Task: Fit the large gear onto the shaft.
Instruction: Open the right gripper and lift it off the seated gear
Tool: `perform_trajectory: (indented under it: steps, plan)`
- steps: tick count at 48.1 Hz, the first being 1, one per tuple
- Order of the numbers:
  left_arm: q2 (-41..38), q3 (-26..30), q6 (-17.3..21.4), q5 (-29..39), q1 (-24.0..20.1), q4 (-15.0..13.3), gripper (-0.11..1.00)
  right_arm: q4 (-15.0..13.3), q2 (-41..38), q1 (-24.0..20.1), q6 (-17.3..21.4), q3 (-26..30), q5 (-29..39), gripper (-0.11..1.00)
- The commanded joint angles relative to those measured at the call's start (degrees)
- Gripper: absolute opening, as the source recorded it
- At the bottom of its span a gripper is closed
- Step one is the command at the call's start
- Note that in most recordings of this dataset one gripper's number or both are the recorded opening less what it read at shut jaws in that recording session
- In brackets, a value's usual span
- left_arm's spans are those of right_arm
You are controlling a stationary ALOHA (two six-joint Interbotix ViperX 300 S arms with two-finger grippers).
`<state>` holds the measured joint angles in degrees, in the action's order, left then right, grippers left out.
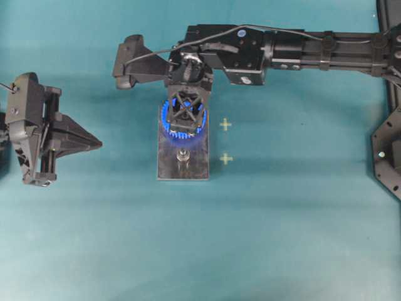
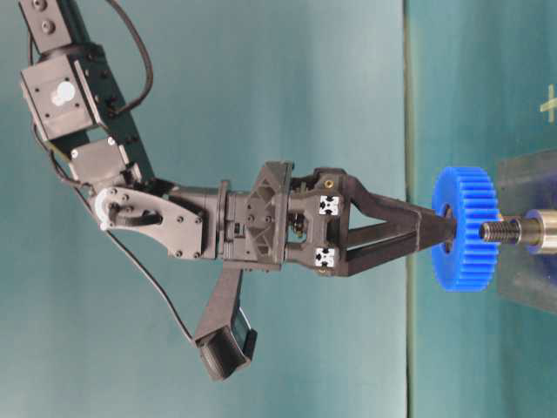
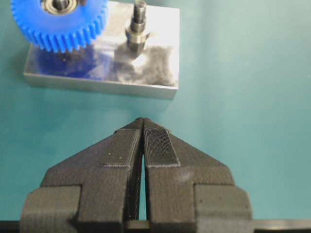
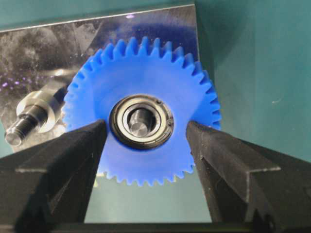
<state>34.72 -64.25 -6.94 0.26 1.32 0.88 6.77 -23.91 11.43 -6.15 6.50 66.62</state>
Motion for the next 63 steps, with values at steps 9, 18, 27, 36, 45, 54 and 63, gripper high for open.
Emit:
perform_trajectory:
  steps: [9, 18, 27, 36, 45, 54, 63]
  plan:
    - [0.7, 0.5, -0.1, -0.4, 0.0, 0.2, 0.00, 3.1, 2.5, 0.0, -0.8, 0.1, -0.2, 0.80]
    - [0.8, 0.5, -0.1, -0.4, 0.0, 0.2, 0.00, 3.1, 4.7, 0.4, -0.7, 2.5, 0.4, 0.80]
    - [0.8, 0.4, -0.1, -0.4, 0.0, 0.2, 0.00, 3.1, 6.3, 0.2, -0.6, 3.8, 1.7, 0.80]
    - [0.9, 0.3, -0.1, -0.4, 0.0, 0.2, 0.00, 3.0, 8.3, -0.2, -0.8, 2.9, 1.9, 0.80]
    - [1.0, 0.3, -0.1, -0.4, 0.0, 0.2, 0.00, 3.1, 9.7, -0.7, -0.9, 0.7, 1.9, 0.80]
    - [1.1, 0.4, 0.3, -0.4, 0.0, 0.2, 0.00, 3.0, 11.5, -1.4, -0.9, -2.1, 1.0, 0.80]
    - [1.1, 0.4, 0.3, -0.4, 0.0, 0.2, 0.00, 3.1, 14.2, -1.8, -0.7, -5.4, -1.2, 0.79]
